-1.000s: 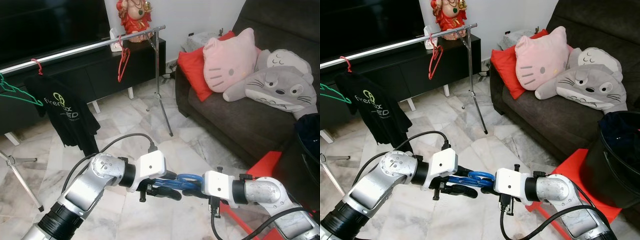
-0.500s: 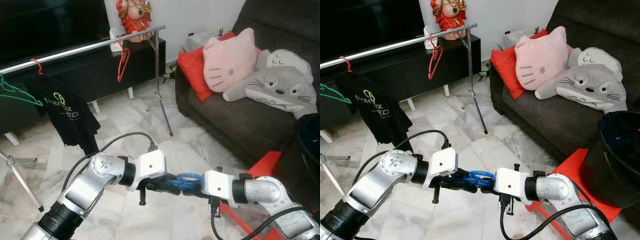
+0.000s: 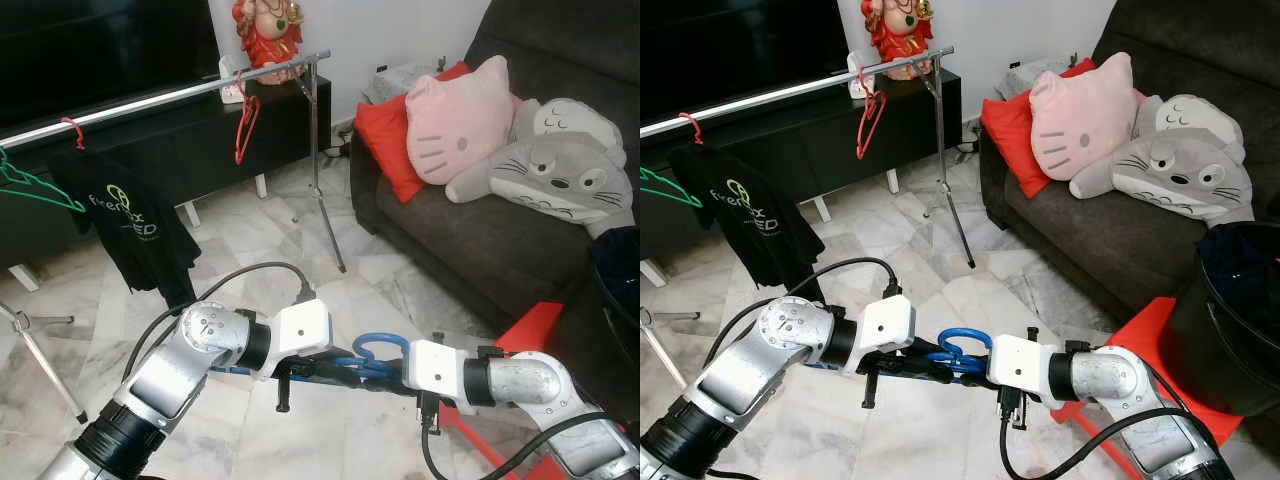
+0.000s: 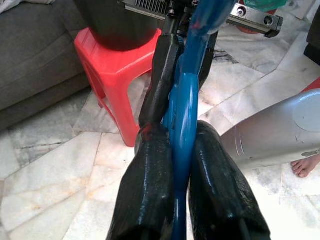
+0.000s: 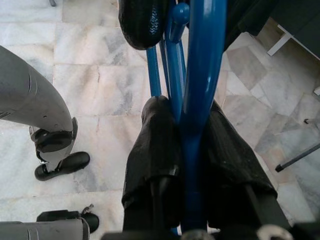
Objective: Hang hanger
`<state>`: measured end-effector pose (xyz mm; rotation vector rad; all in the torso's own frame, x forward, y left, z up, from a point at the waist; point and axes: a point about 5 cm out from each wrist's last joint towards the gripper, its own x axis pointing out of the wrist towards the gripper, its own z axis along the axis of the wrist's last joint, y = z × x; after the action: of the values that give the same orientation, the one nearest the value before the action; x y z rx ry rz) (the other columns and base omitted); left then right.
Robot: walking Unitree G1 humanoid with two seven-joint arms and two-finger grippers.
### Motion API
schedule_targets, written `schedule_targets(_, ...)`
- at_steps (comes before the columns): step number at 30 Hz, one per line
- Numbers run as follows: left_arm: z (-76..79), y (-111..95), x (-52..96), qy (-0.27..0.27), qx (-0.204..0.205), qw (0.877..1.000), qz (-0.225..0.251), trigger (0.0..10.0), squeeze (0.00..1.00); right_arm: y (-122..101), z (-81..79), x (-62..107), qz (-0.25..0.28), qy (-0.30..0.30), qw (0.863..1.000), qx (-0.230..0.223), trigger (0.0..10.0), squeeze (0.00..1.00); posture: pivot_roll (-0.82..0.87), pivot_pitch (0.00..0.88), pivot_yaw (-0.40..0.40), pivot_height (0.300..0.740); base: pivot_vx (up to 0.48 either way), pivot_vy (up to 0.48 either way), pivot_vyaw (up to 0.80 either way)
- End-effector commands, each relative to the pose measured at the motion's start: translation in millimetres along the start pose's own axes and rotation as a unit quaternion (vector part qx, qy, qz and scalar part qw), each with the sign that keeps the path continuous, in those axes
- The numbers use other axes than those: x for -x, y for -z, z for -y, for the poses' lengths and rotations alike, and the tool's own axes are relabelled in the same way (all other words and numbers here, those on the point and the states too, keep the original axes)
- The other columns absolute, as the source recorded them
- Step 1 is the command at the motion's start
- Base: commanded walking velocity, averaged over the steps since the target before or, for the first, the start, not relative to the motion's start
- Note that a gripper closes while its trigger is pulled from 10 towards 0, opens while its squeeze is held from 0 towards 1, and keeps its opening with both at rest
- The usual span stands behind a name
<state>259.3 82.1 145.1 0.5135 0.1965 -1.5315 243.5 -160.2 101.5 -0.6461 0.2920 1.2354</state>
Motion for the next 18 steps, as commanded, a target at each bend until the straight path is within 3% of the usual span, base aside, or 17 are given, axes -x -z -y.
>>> schedule_targets(1,-0.4,2,-0.9,0.009,0.0,1.0,-0.014,0.0,0.0,-11,9.2,1.7,0.016,0.028,0.999,0.015,10.0,1.0,-0.19,0.0,0.047,0.74,0.0,0.0,0.0)
schedule_targets(18,-6.7,15,9.0,0.013,-0.017,0.998,-0.064,0.0,0.0,-10,5.5,1.7,0.014,0.014,1.0,0.013,10.0,1.0,-0.18,0.0,0.047,0.74,0.0,0.0,0.0)
